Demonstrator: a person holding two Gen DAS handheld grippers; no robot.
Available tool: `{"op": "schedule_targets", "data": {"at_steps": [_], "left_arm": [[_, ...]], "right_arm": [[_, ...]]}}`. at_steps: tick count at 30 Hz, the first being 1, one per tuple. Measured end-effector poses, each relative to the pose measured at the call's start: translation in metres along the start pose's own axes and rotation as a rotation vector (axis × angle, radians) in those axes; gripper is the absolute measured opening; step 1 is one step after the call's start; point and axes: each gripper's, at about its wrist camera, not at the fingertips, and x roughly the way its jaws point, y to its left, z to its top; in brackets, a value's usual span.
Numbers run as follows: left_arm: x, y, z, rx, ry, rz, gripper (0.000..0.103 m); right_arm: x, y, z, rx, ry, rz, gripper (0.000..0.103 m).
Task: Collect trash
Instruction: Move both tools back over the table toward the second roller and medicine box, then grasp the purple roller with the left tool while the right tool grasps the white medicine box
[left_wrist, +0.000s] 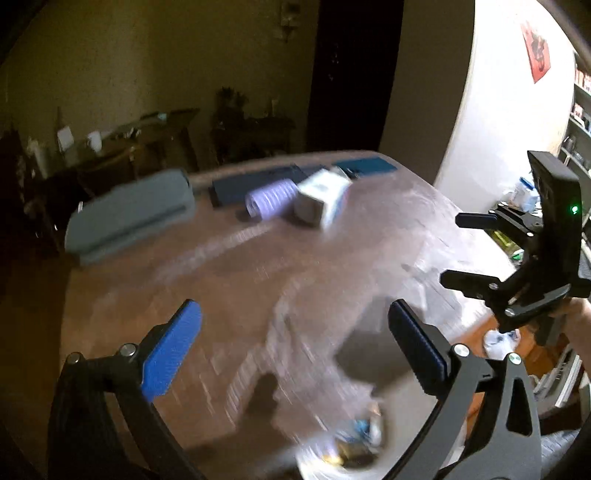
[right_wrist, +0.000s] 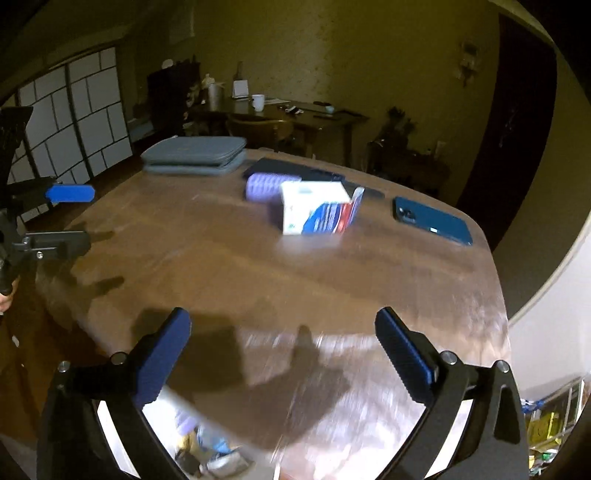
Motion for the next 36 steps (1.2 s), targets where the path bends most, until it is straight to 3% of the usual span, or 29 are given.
{"op": "schedule_targets", "data": {"at_steps": [6, 8, 15, 24, 26, 31, 34, 36], "left_arm": [[0.063, 0.025, 0.054, 0.065, 0.041, 0.014, 0.102], [0.084, 0.028, 0.063, 0.106, 0.058, 0.035, 0.102], [0.136, 0.038, 0.081, 0.175, 0.113, -0.013, 0.101], [0.173, 0.029, 0.092, 0.282, 0.166, -0.076, 0.08], [0.178, 0.03, 0.095, 0.292, 0.174, -0.1, 0.069], [0.185, 0.027, 0.093, 0.312, 0.208, -0.142, 0.056], [0.186, 0.025, 0.091, 0.314, 0.21, -0.168, 0.051], [0.184, 0.025, 0.09, 0.305, 0.209, -0.179, 0.049]], "right_arm": [[0.052, -0.03, 0.048, 0.044, 0.028, -0.003, 0.099], [0.067, -0.033, 0.055, 0.058, 0.042, 0.011, 0.099], [0.112, -0.035, 0.074, 0.036, 0.093, 0.023, 0.099], [0.146, -0.042, 0.089, 0.048, 0.113, 0.005, 0.099], [0.152, -0.042, 0.091, 0.038, 0.122, 0.005, 0.099], [0.157, -0.043, 0.09, 0.028, 0.122, 0.032, 0.099], [0.161, -0.045, 0.09, 0.04, 0.128, 0.068, 0.084], [0.162, -0.047, 0.09, 0.051, 0.137, 0.084, 0.08]]}}
